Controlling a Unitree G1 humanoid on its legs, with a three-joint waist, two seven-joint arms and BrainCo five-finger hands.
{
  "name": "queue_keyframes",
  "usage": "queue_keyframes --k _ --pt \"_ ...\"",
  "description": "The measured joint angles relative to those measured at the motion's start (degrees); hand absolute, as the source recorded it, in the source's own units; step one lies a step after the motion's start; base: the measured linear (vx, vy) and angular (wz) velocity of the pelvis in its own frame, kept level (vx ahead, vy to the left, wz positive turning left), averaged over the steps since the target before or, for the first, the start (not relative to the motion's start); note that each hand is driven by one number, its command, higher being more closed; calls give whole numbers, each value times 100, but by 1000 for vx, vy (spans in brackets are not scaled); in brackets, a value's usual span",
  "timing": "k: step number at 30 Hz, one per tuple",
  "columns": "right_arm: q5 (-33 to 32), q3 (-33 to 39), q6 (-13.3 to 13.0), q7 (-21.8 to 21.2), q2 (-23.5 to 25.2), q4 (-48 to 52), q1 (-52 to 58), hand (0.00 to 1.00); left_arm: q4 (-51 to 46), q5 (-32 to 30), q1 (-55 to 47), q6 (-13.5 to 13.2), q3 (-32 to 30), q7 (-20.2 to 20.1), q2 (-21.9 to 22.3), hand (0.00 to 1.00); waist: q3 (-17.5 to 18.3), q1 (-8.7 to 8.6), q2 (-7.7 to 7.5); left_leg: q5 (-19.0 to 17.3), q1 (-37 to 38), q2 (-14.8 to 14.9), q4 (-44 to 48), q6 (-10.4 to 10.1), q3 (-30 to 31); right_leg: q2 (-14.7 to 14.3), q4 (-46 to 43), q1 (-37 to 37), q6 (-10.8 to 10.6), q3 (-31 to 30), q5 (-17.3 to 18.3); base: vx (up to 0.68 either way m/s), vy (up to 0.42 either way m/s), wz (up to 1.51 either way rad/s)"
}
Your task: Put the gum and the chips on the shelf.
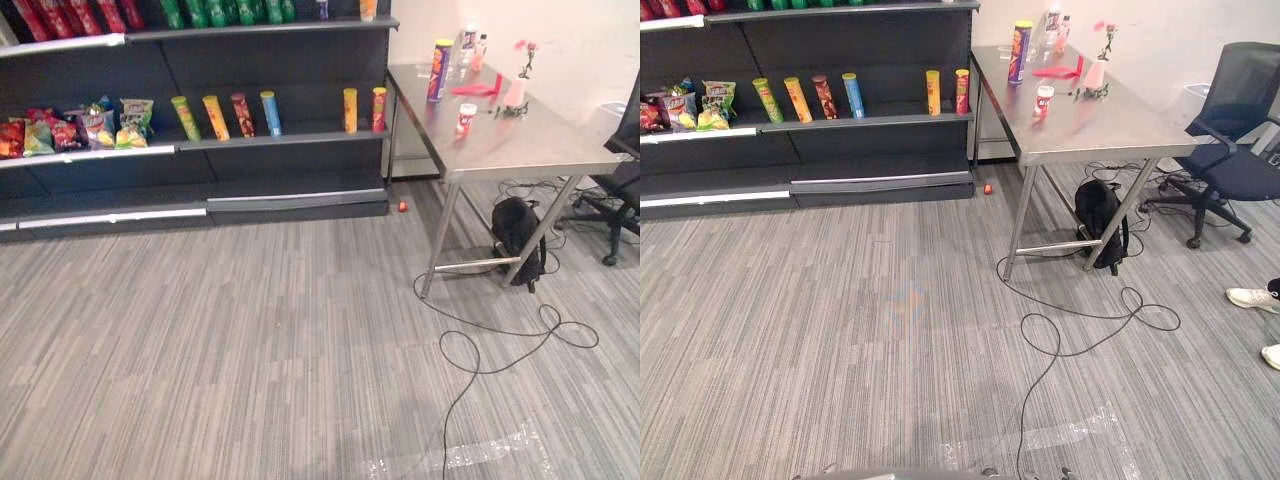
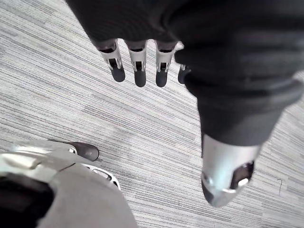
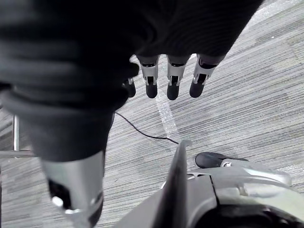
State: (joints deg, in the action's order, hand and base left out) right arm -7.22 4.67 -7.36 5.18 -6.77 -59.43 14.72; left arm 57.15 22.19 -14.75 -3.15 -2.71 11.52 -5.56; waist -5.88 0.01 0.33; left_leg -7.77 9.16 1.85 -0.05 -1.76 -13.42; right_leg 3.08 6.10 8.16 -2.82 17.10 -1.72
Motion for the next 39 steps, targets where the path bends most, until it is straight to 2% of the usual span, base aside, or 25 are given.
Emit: queue_keyframes --k 4,10,14,18,23,31,36,37,38,39 --pt "0 160 180 -52 48 -5 -80 0 -6 5 38 -4 -5 -90 -22 0 -119 -9 -24 -31 126 1 -9 -57 -6 1 4 128 -43 147 -24 34 14 3" --pt "-12 168 209 -109 91 -6 -153 0 -8 1 50 -10 -98 -23 -42 0 -175 2 -84 -44 196 -21 -85 -77 -12 16 32 140 -81 195 -44 -47 9 -1" --pt "-235 162 236 -541 101 -5 -204 0 -10 -1 82 13 -172 230 -62 0 -267 7 -177 -3 201 -22 -92 -83 -14 18 33 142 -80 241 -43 -69 -19 -1" --pt "-678 167 550 -832 79 -8 -221 0 -8 -48 111 138 -180 290 -84 0 -298 9 -206 123 217 -33 -201 -48 8 22 32 155 -78 327 -42 -77 -20 4" --pt "-671 169 526 -951 77 -39 -216 0 41 -53 129 361 -223 155 -112 0 -356 7 -235 190 412 -48 -350 -45 68 25 34 318 -64 415 -28 -72 -4 8" --pt "-629 151 384 -935 90 -78 -205 0 123 -52 147 509 -222 56 -161 0 -370 10 -265 225 291 -76 -332 -20 151 56 34 274 -54 483 18 -32 14 5" --pt "-634 150 310 -916 85 -52 -228 0 86 -3 163 500 -231 169 -147 0 -452 5 -216 -71 -205 24 434 -67 155 60 -102 96 16 517 84 40 9 3" --pt "-629 151 305 -917 78 -20 -230 0 45 19 158 501 -264 230 -122 0 -509 5 -199 -206 -317 90 765 -170 137 73 -241 80 44 520 202 38 34 10" --pt "-585 142 292 -918 88 9 -227 0 -33 20 136 505 -377 374 -92 0 -564 13 -224 -294 -626 170 1578 -316 38 149 -450 17 31 523 389 8 41 12" --pt "-536 126 291 -919 82 10 -227 0 -66 21 125 505 -420 415 -80 0 -589 19 -220 -285 -821 213 1998 -327 -12 178 -516 14 26 524 441 -3 39 14"
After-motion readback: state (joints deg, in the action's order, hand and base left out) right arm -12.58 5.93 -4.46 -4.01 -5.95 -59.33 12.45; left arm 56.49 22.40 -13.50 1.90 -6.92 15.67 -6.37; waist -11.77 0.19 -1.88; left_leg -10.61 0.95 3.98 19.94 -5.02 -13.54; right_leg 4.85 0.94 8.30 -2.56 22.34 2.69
